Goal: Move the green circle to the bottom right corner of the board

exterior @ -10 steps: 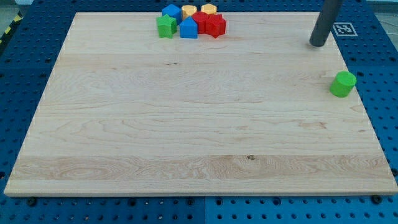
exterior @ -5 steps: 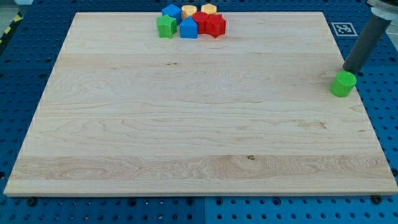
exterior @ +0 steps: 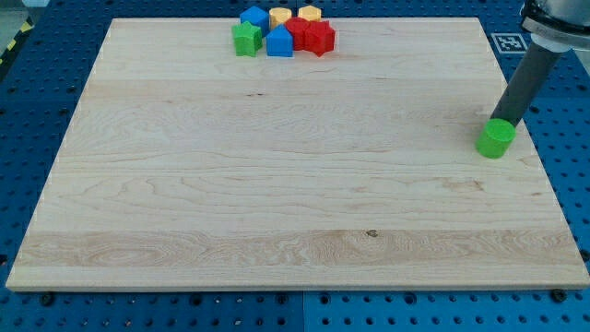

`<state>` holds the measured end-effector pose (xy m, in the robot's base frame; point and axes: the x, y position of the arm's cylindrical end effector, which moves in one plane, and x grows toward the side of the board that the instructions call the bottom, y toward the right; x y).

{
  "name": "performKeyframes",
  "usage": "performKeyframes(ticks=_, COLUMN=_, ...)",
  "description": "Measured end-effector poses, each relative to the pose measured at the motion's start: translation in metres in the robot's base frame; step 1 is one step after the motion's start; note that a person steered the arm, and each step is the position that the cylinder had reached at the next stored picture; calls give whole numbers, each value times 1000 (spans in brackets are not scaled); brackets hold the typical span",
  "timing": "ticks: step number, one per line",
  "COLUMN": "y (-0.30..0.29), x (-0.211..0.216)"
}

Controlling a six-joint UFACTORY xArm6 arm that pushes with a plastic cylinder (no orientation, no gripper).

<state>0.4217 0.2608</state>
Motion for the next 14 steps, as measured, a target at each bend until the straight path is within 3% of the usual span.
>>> performKeyframes(ticks=5, y=-100, x=38)
performKeyframes(ticks=6, y=-64, x=14)
performKeyframes(ticks=7, y=-18, x=10)
performKeyframes(ticks=8, y=-10, x=26)
performKeyframes(ticks=10, y=-76, x=46)
performKeyframes(ticks=12, y=-72, x=74)
performKeyframes(ticks=14, y=-69, x=74)
